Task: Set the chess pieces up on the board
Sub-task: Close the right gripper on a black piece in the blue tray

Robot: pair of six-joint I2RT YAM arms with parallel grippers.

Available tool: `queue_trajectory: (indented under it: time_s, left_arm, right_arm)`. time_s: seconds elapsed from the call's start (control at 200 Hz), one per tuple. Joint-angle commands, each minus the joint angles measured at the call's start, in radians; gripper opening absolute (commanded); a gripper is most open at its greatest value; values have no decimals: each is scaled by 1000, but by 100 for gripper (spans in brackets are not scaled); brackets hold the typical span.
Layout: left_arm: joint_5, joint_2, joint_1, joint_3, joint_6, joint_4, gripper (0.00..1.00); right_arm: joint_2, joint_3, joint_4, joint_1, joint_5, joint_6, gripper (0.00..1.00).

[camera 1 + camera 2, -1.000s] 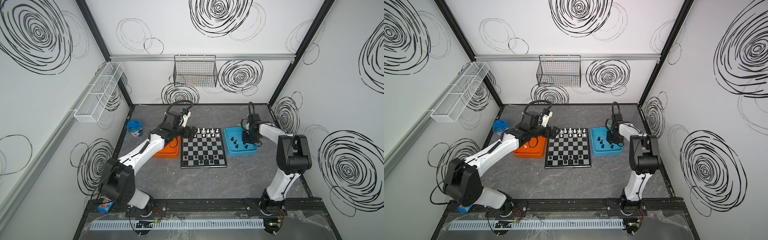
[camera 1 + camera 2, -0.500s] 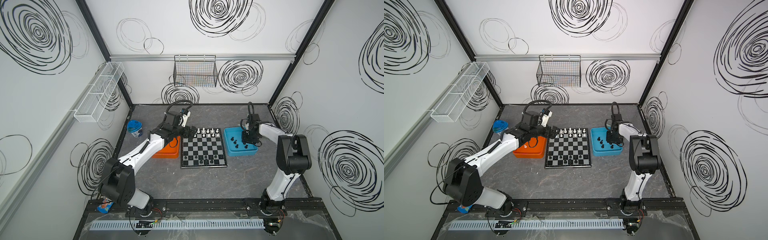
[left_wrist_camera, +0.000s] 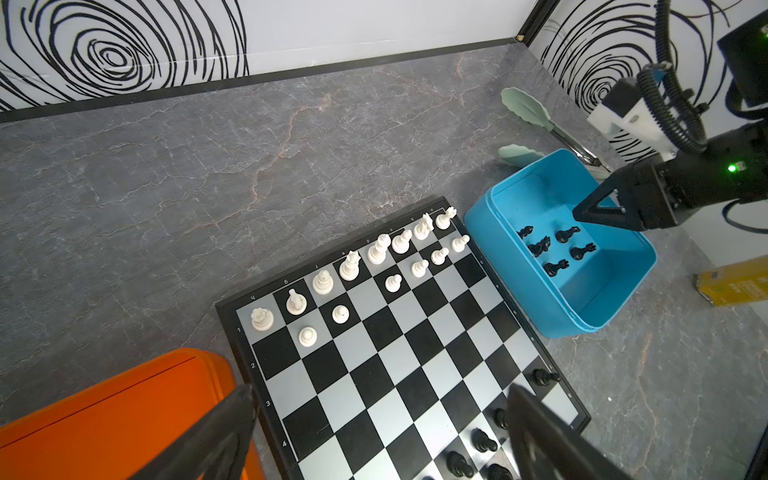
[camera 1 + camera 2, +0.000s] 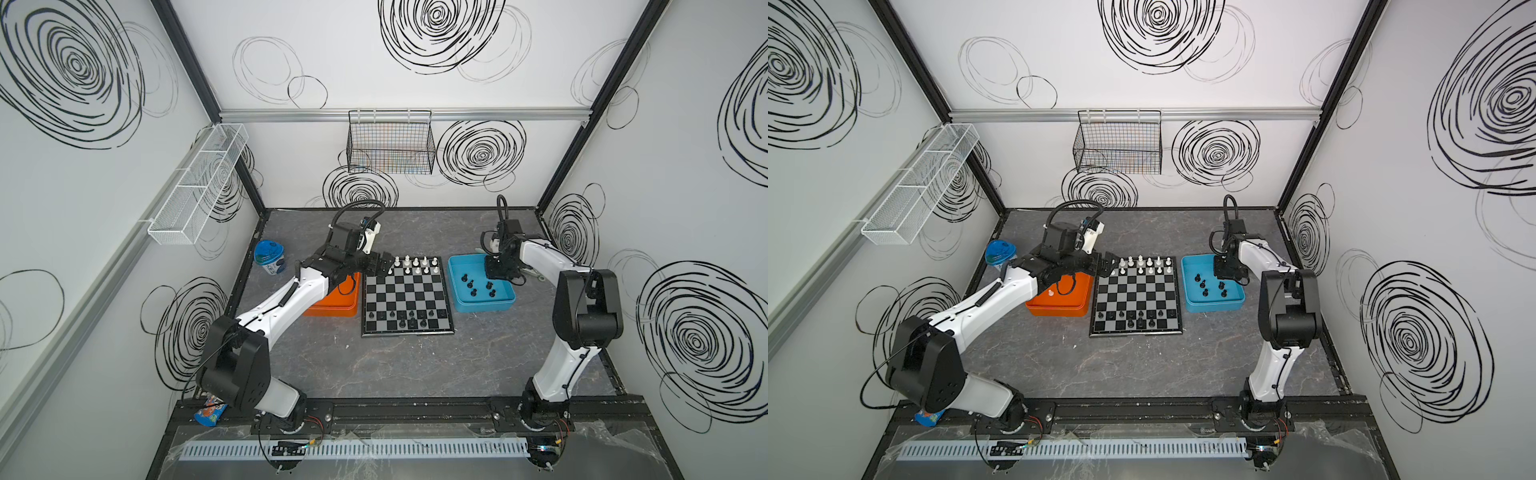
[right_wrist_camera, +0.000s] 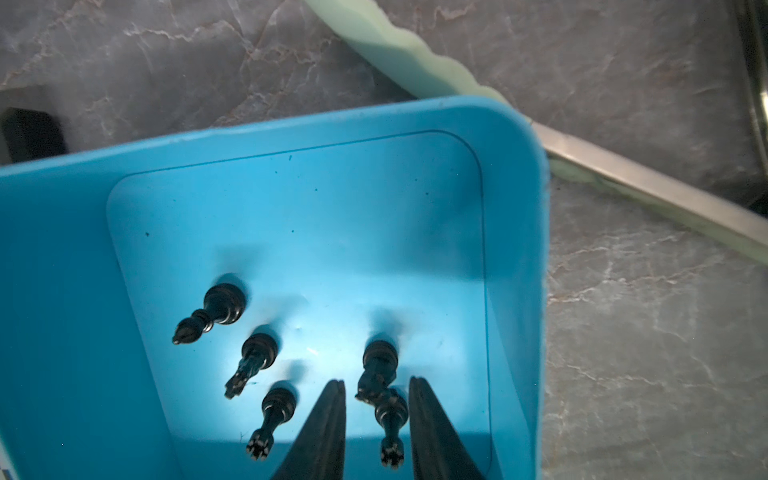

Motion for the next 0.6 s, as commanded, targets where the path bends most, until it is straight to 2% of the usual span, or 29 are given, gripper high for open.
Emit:
queue_trajectory:
  time_s: [0.0,0.365,0.595]
  left_arm:
    - [10,6,12,5,-6,17,97]
    - [16,5,13,5,-10,18,97]
    - [16,6,15,5,-11,19,97]
  right_arm:
    - [19,0,-41,-5,-7,-29,33]
    - [17,-64,-10,-4,-27,-21,37]
    - [20,-63,-10,4,-39,-18,29]
